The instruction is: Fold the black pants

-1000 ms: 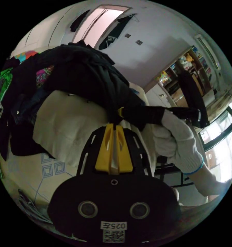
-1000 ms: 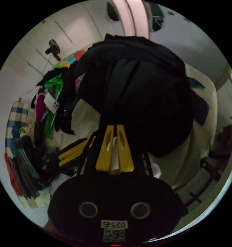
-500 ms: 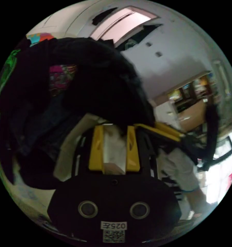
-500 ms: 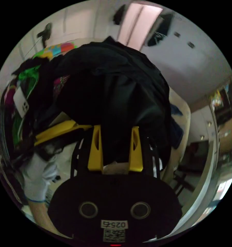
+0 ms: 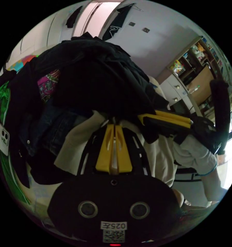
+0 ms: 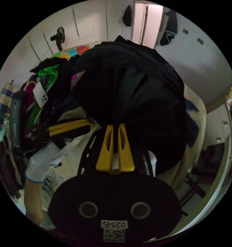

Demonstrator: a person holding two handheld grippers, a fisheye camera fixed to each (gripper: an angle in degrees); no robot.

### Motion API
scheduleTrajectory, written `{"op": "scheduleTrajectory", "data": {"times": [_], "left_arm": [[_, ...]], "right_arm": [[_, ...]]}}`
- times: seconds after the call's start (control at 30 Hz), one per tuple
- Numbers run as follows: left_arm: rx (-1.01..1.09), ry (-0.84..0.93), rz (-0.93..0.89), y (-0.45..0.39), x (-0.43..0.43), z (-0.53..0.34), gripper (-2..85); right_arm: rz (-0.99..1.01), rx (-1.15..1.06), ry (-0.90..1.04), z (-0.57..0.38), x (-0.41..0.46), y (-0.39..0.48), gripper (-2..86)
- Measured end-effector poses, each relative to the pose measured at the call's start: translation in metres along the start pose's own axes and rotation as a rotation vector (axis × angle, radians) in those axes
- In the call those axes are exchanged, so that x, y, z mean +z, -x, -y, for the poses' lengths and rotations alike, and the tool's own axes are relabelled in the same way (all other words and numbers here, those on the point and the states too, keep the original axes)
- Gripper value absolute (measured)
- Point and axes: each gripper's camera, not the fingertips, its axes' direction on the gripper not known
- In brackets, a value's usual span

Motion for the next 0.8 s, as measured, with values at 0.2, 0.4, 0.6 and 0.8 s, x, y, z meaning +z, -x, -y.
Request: {"op": "scheduleTrajectory", "data": {"times": [0.2, 0.4, 0.6, 0.8], "left_arm": [[-0.029, -0.066, 0.017, -0.028, 0.03, -0.044, -0.9], [-0.02, -0.015, 0.114, -0.057, 0.056, -0.07, -0.9], [-0.038, 0.121, -0.062, -0.054, 0.104, -0.141, -0.8], [-0.087, -0.152, -0.054, -0.059, 0.047, -0.203, -0.1]], "right_arm": [[0.15, 0.052, -0.013, -0.038, -0.006, -0.026, -0.2], [0.109, 0.044, -0.038, -0.07, -0.013, -0.016, -0.4], [0.162, 0.049, -0.057, -0.107, -0.02, -0.018, -0.4], [0.142, -0.01, -0.057, -0.121, -0.026, -0.021, 0.5]]}}
